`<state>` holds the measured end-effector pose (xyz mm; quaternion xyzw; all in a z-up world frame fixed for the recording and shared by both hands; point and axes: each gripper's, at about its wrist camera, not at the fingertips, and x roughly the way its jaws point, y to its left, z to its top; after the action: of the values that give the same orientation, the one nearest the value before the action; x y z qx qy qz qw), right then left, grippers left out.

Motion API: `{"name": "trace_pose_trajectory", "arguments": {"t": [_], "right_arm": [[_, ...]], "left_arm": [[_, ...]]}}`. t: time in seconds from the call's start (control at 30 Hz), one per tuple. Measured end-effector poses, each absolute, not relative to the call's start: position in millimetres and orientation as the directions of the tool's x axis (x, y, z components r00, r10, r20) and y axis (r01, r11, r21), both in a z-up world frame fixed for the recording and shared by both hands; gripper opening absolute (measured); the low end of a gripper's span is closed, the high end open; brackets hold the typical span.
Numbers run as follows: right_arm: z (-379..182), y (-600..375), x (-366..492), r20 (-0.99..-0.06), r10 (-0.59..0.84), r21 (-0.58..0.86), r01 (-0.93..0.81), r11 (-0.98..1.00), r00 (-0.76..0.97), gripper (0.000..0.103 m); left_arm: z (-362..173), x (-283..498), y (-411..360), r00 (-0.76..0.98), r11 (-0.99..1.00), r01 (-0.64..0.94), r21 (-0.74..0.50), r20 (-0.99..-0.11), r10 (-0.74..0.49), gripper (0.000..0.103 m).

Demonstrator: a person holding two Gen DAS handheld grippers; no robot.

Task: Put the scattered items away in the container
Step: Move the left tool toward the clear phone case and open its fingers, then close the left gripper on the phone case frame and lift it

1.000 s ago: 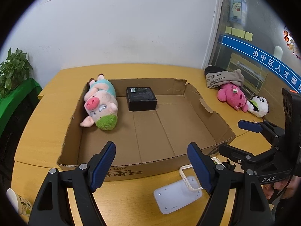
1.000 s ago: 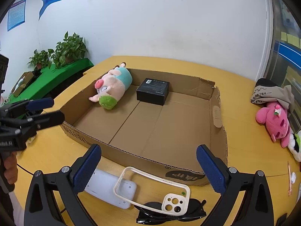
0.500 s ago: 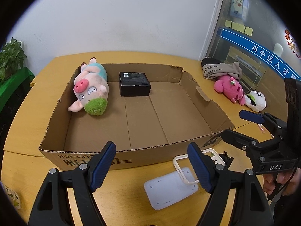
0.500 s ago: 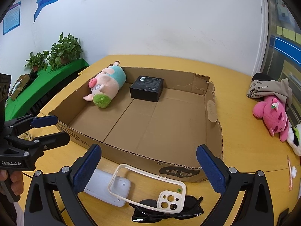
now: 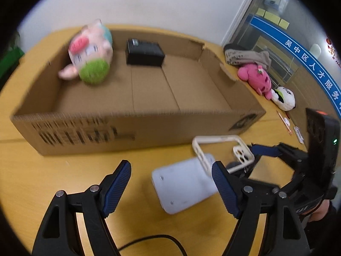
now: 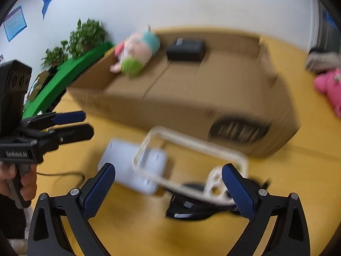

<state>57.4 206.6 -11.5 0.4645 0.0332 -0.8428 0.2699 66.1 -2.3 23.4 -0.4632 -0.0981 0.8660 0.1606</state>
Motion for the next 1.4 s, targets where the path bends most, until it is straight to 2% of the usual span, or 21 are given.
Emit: {"name": "trace_pose_trajectory", "arguments": {"t": [0.1, 0.2, 0.27, 0.33, 0.5, 0.6, 0.7, 0.9, 1.0, 1.1, 1.2, 1.23, 1.27, 1.4], "right_arm": [[-30.0, 194.4, 58.9, -0.82, -0.452, 0.239, 0.508, -0.828, -0.351, 0.101], [-38.5, 177.8, 61.4, -0.832, -0.46, 0.243, 0.542, -0.805, -0.309, 0.099], [-37.9, 170.8, 68.3, -0.838, -0.451, 0.222, 0.563, -0.796, -0.308, 0.097], [-36.3, 170.2, 75.3, -0.836, -0.458, 0.223, 0.577, -0.786, -0.301, 0.092], [-25.4, 180.7, 89.7, -0.818, -0.484, 0.23, 0.596, -0.769, -0.31, 0.092], [-21.3, 187.9, 86.2, -0.819, -0.467, 0.209, 0.585, -0.784, -0.333, 0.092], [-12.6, 213.7, 69.6, -0.805, -0.472, 0.242, 0.528, -0.814, -0.359, 0.092], [-15.2, 287.7, 19.4, -0.806, -0.459, 0.37, 0.289, -0.883, -0.373, 0.09], [-29.2, 293.1, 2.1, -0.829, -0.454, 0.383, 0.26, -0.887, -0.328, 0.08], [-48.0, 285.6, -9.7, -0.868, -0.419, 0.354, 0.259, -0.899, -0.267, 0.063], [-50.5, 280.9, -12.2, -0.881, -0.396, 0.323, 0.282, -0.903, -0.26, 0.047], [-50.7, 279.5, -11.4, -0.884, -0.394, 0.32, 0.287, -0.903, -0.252, 0.033], [-51.4, 280.0, -10.1, -0.887, -0.383, 0.307, 0.29, -0.906, -0.259, 0.026], [-54.8, 280.5, -3.4, -0.884, -0.367, 0.285, 0.29, -0.914, -0.289, 0.019]], "left_arm": [[6.8, 62.0, 0.8, -0.476, -0.917, -0.186, -0.353, -0.784, 0.398, 0.076], [-8.3, 55.8, 2.7, -0.425, -0.904, -0.174, -0.391, -0.798, 0.427, 0.059], [-19.8, 53.3, 4.8, -0.385, -0.896, -0.164, -0.413, -0.809, 0.443, 0.054], [-27.2, 52.8, 5.6, -0.369, -0.896, -0.151, -0.418, -0.817, 0.443, 0.053], [-28.2, 56.5, 6.4, -0.374, -0.897, -0.161, -0.412, -0.815, 0.442, 0.053], [-25.3, 56.7, 3.0, -0.38, -0.904, -0.155, -0.398, -0.821, 0.427, 0.046], [-11.0, 56.6, 0.2, -0.398, -0.896, -0.166, -0.413, -0.803, 0.444, 0.047], [0.7, 41.1, 21.2, -0.368, -0.872, -0.21, -0.443, -0.79, 0.49, 0.051], [-13.8, 26.4, 41.1, -0.305, -0.861, -0.218, -0.459, -0.806, 0.507, 0.05], [-22.4, 15.3, 55.0, -0.279, -0.878, -0.228, -0.421, -0.836, 0.473, 0.05], [-33.0, 9.5, 57.6, -0.256, -0.882, -0.2, -0.426, -0.847, 0.467, 0.03], [-33.5, 9.4, 57.2, -0.254, -0.874, -0.196, -0.444, -0.838, 0.482, 0.026], [-31.9, 10.3, 58.6, -0.263, -0.882, -0.202, -0.426, -0.844, 0.468, 0.026], [-29.1, 14.5, 60.5, -0.288, -0.89, -0.207, -0.406, -0.844, 0.452, 0.025]]}}
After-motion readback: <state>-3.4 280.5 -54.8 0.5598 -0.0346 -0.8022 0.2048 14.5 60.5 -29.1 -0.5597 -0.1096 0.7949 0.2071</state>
